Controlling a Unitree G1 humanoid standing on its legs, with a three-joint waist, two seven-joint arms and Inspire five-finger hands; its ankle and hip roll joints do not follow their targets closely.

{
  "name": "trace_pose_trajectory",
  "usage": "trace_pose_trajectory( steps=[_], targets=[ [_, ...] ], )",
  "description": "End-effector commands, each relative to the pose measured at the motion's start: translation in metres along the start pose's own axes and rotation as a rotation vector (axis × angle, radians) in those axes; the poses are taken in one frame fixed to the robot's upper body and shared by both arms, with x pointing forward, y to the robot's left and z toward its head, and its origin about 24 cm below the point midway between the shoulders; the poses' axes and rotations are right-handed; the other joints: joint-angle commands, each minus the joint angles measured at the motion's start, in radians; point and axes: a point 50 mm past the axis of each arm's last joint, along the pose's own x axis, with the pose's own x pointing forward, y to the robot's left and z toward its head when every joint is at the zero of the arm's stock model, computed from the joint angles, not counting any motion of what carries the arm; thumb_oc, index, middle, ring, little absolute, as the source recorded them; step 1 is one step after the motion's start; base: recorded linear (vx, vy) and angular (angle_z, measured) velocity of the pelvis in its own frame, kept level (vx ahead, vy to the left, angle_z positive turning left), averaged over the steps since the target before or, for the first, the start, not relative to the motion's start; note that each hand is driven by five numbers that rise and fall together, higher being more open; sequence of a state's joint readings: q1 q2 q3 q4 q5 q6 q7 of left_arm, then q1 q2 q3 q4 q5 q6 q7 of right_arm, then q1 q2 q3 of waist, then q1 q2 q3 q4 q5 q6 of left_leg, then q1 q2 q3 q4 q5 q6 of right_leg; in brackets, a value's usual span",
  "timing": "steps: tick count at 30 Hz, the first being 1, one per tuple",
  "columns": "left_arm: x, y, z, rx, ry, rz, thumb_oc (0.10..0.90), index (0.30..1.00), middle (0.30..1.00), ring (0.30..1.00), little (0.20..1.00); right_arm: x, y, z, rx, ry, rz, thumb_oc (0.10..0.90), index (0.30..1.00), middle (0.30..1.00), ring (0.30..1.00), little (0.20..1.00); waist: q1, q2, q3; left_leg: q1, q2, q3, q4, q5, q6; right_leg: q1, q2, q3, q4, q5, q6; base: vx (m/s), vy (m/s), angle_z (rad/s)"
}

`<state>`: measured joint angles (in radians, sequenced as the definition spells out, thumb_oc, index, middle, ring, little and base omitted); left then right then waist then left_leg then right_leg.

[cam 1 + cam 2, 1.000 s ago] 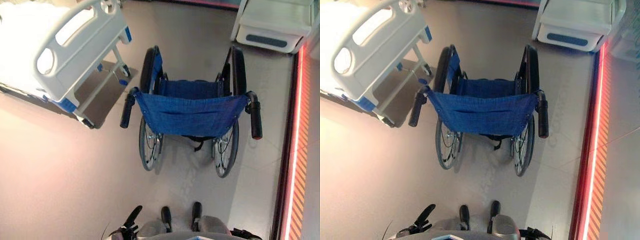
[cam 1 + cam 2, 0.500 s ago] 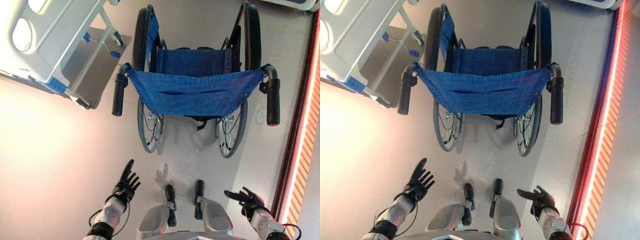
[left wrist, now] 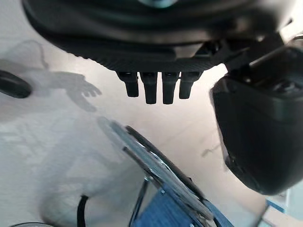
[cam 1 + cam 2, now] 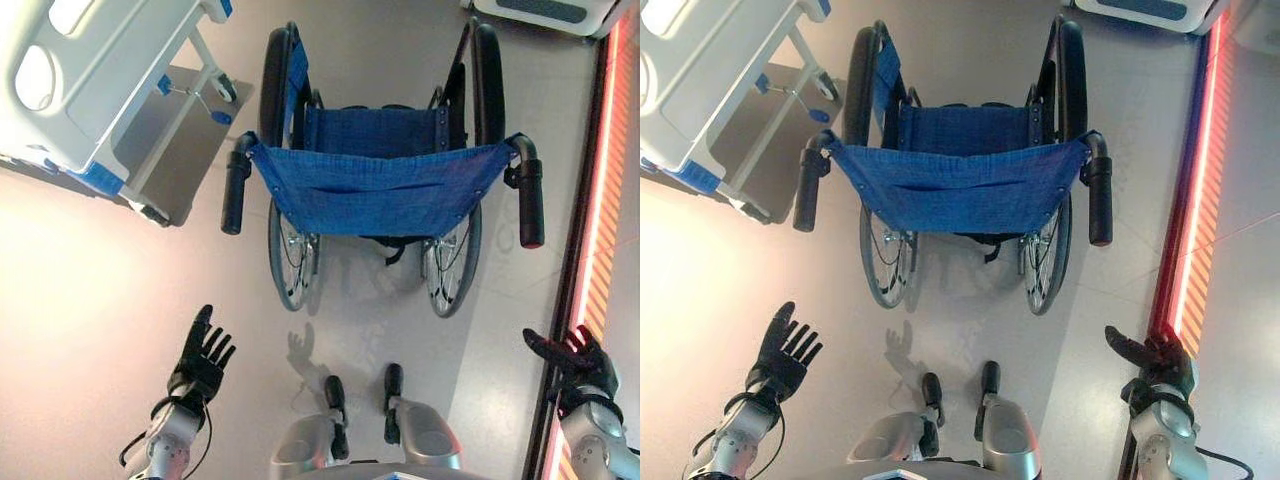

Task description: Push the wheelchair next to the bed

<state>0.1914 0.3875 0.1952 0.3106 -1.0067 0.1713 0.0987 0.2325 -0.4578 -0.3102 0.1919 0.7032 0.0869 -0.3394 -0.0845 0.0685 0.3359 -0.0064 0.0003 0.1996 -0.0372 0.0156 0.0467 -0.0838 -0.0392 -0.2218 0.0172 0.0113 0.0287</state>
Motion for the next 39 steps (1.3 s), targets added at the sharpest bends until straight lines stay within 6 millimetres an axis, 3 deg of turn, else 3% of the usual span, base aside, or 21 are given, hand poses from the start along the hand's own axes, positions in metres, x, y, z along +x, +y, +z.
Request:
trace_pose_trajectory(
  steps=[1,2,5,11,19,26,28,34,39],
  targets=[
    [-0.010,0.011,0.075,0.009,-0.270,0.040,0.800,0.900,0.900,0.900,0.900,-0.002,-0.013,0.075,0.090,-0.336,-0.074,0.800,0.900,0.900,0.900,0.900,-0.009,-0.038,-0.087,-0.062,0.042,-0.008,0.033,0.025,-0.076,0.005,-0.074,0.084,-0.029,0.041,0.078,0.00,0.000,0.00],
    [-0.010,0.011,0.076,0.009,-0.270,0.040,0.800,0.900,0.900,0.900,0.900,-0.002,-0.013,0.075,0.090,-0.336,-0.074,0.800,0.900,0.900,0.900,0.900,-0.009,-0.038,-0.086,-0.061,0.042,-0.008,0.033,0.025,-0.076,0.005,-0.074,0.084,-0.029,0.041,0.078,0.00,0.000,0.00],
    [-0.021,-0.016,0.115,0.006,-0.435,-0.065,0.800,0.900,0.900,0.900,0.900,-0.015,0.009,0.128,0.143,-0.558,0.014,0.800,0.900,0.900,0.900,0.900,-0.011,-0.030,-0.078,-0.076,0.036,-0.011,0.045,0.023,-0.077,-0.003,-0.072,0.100,-0.029,0.038,0.074,-0.01,0.049,-0.08],
    [-0.036,-0.062,0.160,0.049,-0.622,-0.185,0.800,0.900,0.900,0.900,0.900,-0.041,0.047,0.184,0.130,-0.790,0.128,0.800,0.900,0.900,0.900,0.900,0.003,-0.030,-0.082,-0.091,0.029,-0.016,0.056,0.023,-0.079,-0.006,-0.072,0.105,-0.032,0.036,0.072,0.00,0.014,-0.06],
    [-0.075,-0.099,0.216,0.165,-0.896,-0.289,0.800,0.900,0.900,0.900,0.900,-0.077,0.066,0.230,0.210,-1.026,0.208,0.800,0.900,0.900,0.900,0.900,0.024,-0.039,-0.088,-0.100,0.036,-0.011,0.072,0.020,-0.087,0.005,-0.071,0.093,-0.037,0.034,0.069,0.01,-0.012,0.00],
    [-0.097,-0.127,0.229,0.241,-0.917,-0.472,0.800,0.900,0.900,0.900,0.900,-0.097,0.086,0.239,0.235,-1.051,0.446,0.800,0.900,0.900,0.900,0.900,0.033,-0.042,-0.081,-0.113,0.040,-0.005,0.087,0.015,-0.092,0.002,-0.071,0.091,-0.035,0.031,0.066,0.00,0.000,0.00],
    [-0.100,-0.144,0.225,0.299,-0.872,-0.548,0.800,0.900,0.900,0.900,0.900,-0.106,0.103,0.241,0.221,-1.065,0.538,0.800,0.900,0.900,0.900,0.900,0.039,-0.045,-0.075,-0.121,0.041,-0.002,0.091,0.015,-0.093,-0.002,-0.070,0.091,-0.035,0.034,0.067,-0.03,-0.023,-0.01],
    [-0.099,-0.169,0.220,0.392,-0.803,-0.622,0.800,0.900,0.900,0.900,0.900,-0.119,0.121,0.248,0.197,-1.117,0.574,0.800,0.900,0.900,0.900,0.900,0.046,-0.054,-0.066,-0.128,0.041,0.002,0.099,0.014,-0.094,-0.003,-0.069,0.089,-0.037,0.037,0.069,0.00,-0.005,0.00],
    [-0.103,-0.188,0.209,0.438,-0.716,-0.718,0.800,0.900,0.900,0.900,0.900,-0.111,0.130,0.239,0.159,-0.976,0.582,0.800,0.900,0.900,0.900,0.900,0.045,-0.061,-0.056,-0.133,0.042,0.008,0.102,0.014,-0.093,-0.010,-0.069,0.089,-0.036,0.042,0.074,-0.01,-0.011,0.03]
  ],
)
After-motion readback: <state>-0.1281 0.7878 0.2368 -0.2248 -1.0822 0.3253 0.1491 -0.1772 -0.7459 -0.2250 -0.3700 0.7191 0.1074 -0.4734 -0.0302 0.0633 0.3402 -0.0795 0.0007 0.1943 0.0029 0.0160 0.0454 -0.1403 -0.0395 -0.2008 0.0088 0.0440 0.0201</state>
